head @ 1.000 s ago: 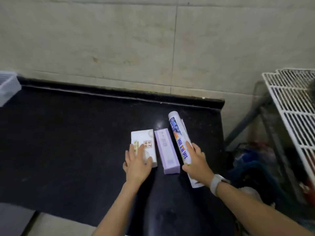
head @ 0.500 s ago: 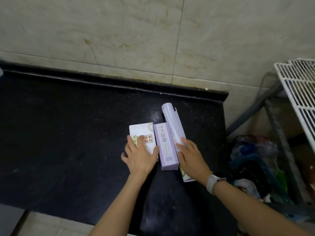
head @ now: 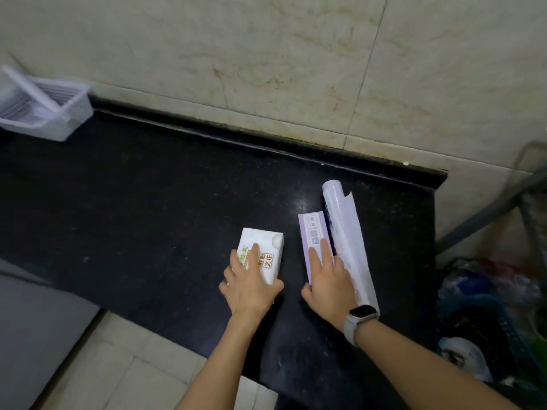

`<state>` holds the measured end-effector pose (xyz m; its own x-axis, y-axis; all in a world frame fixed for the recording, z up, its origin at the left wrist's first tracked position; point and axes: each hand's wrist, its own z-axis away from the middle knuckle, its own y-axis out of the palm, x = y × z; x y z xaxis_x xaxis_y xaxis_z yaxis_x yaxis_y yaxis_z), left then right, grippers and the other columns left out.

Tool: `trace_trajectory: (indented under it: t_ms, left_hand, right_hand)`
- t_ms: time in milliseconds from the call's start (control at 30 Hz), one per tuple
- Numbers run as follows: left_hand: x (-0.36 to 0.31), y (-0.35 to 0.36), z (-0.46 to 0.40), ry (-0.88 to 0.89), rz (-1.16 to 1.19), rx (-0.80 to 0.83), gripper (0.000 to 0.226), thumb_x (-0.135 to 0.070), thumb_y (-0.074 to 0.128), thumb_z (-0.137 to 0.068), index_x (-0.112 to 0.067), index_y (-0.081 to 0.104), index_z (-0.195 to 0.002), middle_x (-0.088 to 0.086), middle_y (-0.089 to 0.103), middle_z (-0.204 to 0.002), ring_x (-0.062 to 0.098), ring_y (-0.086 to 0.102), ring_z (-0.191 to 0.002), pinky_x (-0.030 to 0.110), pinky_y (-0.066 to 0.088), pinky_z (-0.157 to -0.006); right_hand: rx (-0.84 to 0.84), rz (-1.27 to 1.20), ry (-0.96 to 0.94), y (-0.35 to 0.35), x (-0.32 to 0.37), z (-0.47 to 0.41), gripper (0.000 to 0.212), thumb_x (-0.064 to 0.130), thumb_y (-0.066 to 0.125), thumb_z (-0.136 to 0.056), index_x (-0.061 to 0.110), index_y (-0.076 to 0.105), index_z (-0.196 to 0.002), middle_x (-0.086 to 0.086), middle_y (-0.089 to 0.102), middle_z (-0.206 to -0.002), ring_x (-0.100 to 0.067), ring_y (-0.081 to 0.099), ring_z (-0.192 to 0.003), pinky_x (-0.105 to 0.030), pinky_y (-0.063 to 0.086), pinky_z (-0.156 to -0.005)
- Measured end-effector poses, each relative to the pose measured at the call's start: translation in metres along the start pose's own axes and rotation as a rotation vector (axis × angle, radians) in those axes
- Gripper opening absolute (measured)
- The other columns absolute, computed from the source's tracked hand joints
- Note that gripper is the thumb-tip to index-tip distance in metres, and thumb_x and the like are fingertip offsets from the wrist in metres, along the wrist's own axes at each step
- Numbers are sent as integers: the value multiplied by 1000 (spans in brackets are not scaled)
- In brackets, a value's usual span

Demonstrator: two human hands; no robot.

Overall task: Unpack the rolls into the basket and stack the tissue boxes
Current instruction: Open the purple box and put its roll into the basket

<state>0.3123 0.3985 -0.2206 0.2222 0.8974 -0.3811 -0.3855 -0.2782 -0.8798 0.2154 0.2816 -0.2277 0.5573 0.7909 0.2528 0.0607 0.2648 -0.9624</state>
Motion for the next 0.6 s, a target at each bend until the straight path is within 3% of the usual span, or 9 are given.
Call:
trace_trajectory:
  t_ms: [100, 233, 367, 600]
  left_hand:
    - [28, -4, 25, -41, 6, -37, 90, -45, 63, -64, -36, 16, -140, 9, 12, -150, 33, 28, -125, 48, 26, -103]
    - [63, -10, 63, -203, 145, -124, 85, -44, 65, -63, -36, 24, -138, 5, 25, -145, 32, 35, -122, 47, 31, -101]
    - [113, -30, 111, -367, 314, -272, 87, -45, 62, -59, -33, 29, -137, 4, 37, -138, 28, 39, -121, 46, 38, -99]
    - [213, -89, 156, -632, 466, -484, 86, -46, 61, -56, -30, 34, -137, 5, 39, -138, 28, 39, -123, 51, 35, -103]
  right_hand:
    - [30, -89, -71, 1, 5, 10, 70, 28, 54, -76, 20, 22, -138, -10, 10, -154, -30, 41, -111, -38, 44, -92]
    - [105, -486, -173, 12, 24, 37, 64, 24, 58, -79, 24, 31, -137, 1, 18, -151, -23, 33, -124, -29, 36, -97]
    - [83, -813, -129, 20, 63, 56, 46, 11, 54, -81, 18, 48, -127, 3, 36, -138, -16, 38, -125, -25, 34, -97]
    - [196, -791, -387, 24, 163, 71, 41, 5, 56, -83, 11, 55, -123, -2, 46, -129, -12, 40, -117, -23, 29, -98]
